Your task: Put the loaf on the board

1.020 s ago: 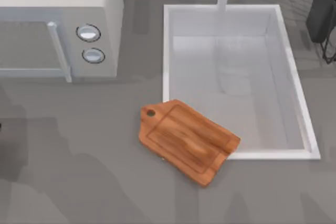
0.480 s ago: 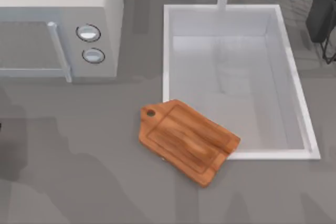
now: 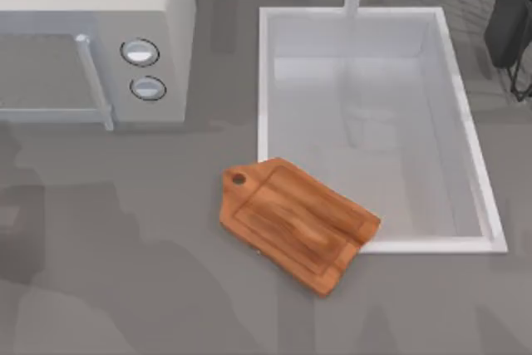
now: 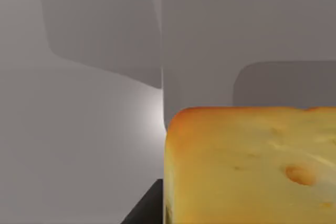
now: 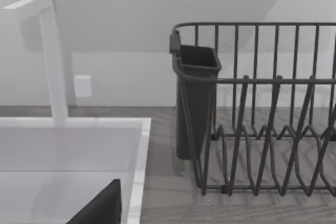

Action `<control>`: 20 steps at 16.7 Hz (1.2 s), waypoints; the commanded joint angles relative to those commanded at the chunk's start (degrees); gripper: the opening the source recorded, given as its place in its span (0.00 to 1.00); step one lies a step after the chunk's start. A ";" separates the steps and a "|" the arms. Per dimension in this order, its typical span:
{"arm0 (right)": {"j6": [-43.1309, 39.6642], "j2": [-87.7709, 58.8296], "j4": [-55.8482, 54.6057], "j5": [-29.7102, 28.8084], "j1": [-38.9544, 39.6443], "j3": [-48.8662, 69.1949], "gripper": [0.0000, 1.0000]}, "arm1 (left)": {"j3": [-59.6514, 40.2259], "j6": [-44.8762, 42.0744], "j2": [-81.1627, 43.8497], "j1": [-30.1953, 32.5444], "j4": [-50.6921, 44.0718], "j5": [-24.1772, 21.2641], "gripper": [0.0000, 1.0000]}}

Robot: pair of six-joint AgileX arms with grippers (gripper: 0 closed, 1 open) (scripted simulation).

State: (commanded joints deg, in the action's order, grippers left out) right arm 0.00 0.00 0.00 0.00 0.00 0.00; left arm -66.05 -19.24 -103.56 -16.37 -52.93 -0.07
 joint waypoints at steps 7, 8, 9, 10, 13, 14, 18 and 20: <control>0.00 0.00 0.00 0.00 0.00 0.00 1.00 | -7.87 0.29 5.18 0.13 -12.50 0.00 0.00; 0.00 0.00 0.00 0.00 0.00 0.00 1.00 | -7.87 0.29 5.18 0.13 -12.50 0.00 0.00; 0.00 0.00 0.00 0.00 0.00 0.00 1.00 | -7.87 0.29 5.18 0.13 -12.50 0.00 0.00; 0.00 0.00 0.00 0.00 0.00 0.00 1.00 | -7.72 0.18 4.96 0.03 -12.35 0.03 0.00; 0.00 0.00 0.00 0.00 0.00 0.00 1.00 | -7.93 1.82 4.78 0.83 -12.34 -0.35 0.00; 0.00 0.00 0.00 0.00 0.00 0.00 1.00 | -8.14 3.50 4.60 1.66 -12.34 -0.71 0.00; 0.00 0.00 0.00 0.00 0.00 0.00 1.00 | -9.67 16.52 3.24 7.58 -12.58 -2.89 0.00; 0.00 0.00 0.00 0.00 0.00 0.00 1.00 | -10.87 26.51 2.10 11.72 -12.85 -4.12 0.00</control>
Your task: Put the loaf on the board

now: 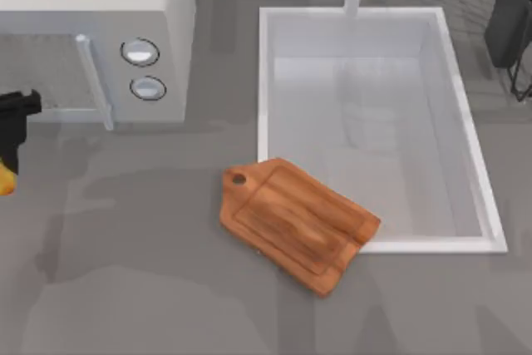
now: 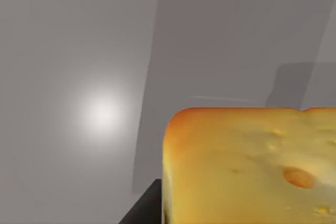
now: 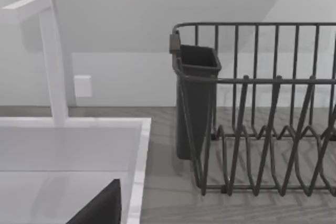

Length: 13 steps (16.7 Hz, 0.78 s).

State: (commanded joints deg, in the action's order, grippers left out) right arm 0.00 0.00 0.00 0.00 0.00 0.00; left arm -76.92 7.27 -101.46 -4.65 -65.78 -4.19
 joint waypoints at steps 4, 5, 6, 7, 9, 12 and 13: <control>0.00 0.00 0.00 0.00 0.00 0.00 1.00 | -3.85 26.26 -3.65 9.91 -0.51 -2.34 0.00; 0.00 0.00 0.00 0.00 0.00 0.00 1.00 | -5.11 33.46 -4.83 12.57 -0.60 -2.85 0.00; 0.00 0.00 0.00 0.00 0.00 0.00 1.00 | -6.47 40.68 -6.14 15.25 -0.73 -3.29 0.00; 0.00 0.00 0.00 0.00 0.00 0.00 1.00 | -7.87 47.79 -7.51 17.91 -0.89 -3.65 0.00; 0.00 0.00 0.00 0.00 0.00 0.00 1.00 | -10.79 61.41 -10.36 23.07 -1.32 -4.13 0.00; 0.00 0.00 0.00 0.00 0.00 0.00 1.00 | -15.45 79.43 -14.68 30.22 -2.13 -4.02 0.00; 0.00 0.00 0.00 0.00 0.00 0.00 1.00 | -17.08 84.74 -16.05 32.39 -2.39 -3.75 0.00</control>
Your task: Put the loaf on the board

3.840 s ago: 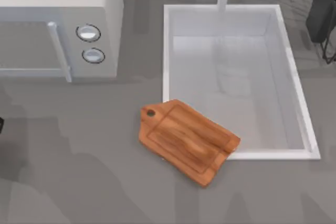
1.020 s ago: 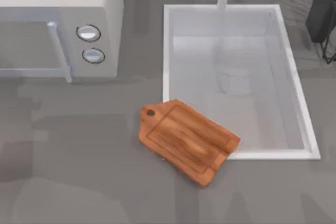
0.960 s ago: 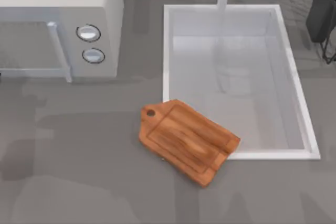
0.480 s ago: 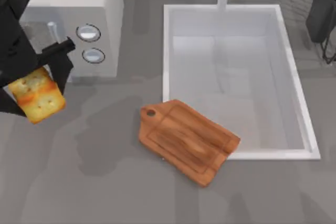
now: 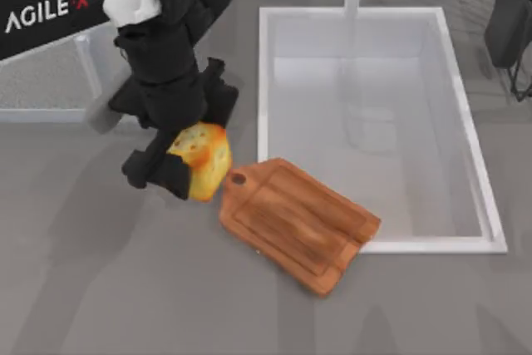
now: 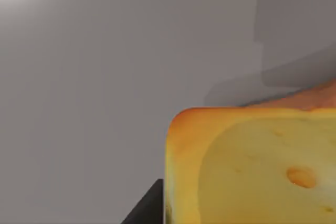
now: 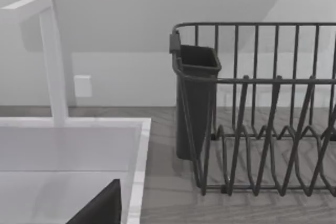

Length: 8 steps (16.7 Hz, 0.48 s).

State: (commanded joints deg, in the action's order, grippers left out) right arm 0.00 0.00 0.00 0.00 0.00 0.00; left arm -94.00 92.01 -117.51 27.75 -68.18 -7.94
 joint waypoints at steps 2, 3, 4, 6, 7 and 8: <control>0.00 0.00 0.00 0.00 0.00 0.00 1.00 | -3.31 9.92 -2.60 3.99 -0.48 0.86 0.00; 0.00 0.00 0.00 0.00 0.00 0.00 1.00 | -4.93 14.50 -3.77 5.76 -0.68 1.45 0.00; 0.00 0.00 0.00 0.00 0.00 0.00 1.00 | -6.48 18.80 -4.84 7.37 -0.87 2.10 0.00; 0.00 0.00 0.00 0.00 0.00 0.00 1.00 | -9.32 26.34 -6.75 10.13 -1.23 3.52 0.00; 0.00 0.00 0.00 0.00 0.00 0.00 1.00 | -10.58 29.48 -7.58 11.28 -1.40 4.25 0.00; 0.00 0.00 0.00 0.00 0.00 0.00 1.00 | -11.67 32.07 -8.30 12.24 -1.57 4.97 0.00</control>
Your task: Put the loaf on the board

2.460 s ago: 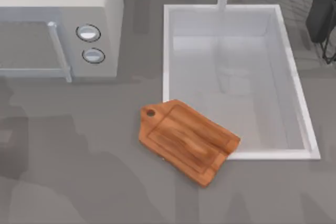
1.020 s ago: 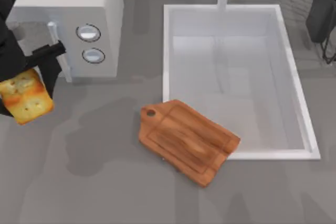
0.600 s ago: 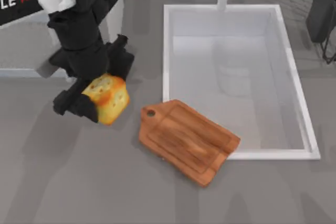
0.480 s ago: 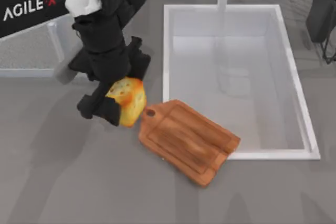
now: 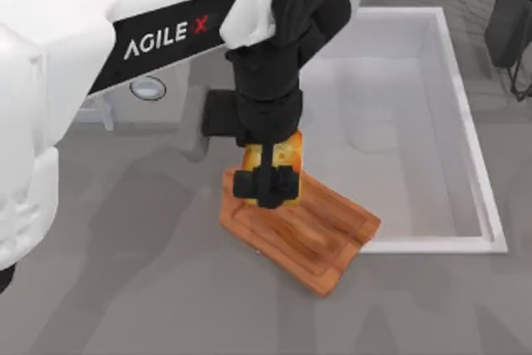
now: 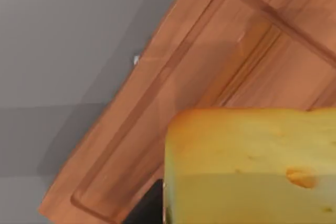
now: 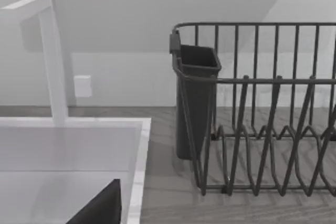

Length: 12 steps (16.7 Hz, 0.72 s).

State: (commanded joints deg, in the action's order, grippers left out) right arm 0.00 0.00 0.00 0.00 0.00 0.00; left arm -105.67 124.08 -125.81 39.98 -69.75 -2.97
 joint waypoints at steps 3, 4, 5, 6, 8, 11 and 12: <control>0.00 0.00 0.00 0.00 0.00 0.00 1.00 | -2.32 5.04 -1.56 1.91 -0.42 1.73 0.00; 0.00 0.00 0.00 0.00 0.00 0.00 1.00 | -2.76 6.00 -1.87 2.25 -0.51 2.09 0.00; 0.00 0.00 0.00 0.00 0.00 0.00 1.00 | -2.98 6.58 -2.02 2.42 -0.56 2.29 0.00; 0.00 0.00 0.00 0.00 0.00 0.00 1.00 | -3.00 6.65 -2.03 2.43 -0.57 2.31 0.00; 0.00 0.00 0.00 0.00 0.00 0.00 1.00 | -3.00 6.65 -2.03 2.43 -0.57 2.31 0.00; 0.00 0.00 0.00 0.00 0.00 0.00 1.00 | -2.75 6.48 -1.84 2.14 -0.39 2.22 0.00; 0.00 0.00 0.00 0.00 0.00 0.00 1.00 | -2.38 6.48 -1.95 2.14 0.08 2.23 0.00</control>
State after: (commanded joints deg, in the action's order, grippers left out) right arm 0.00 0.00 0.00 0.00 0.00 0.00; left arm -108.05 130.56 -127.76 42.13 -69.67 -0.74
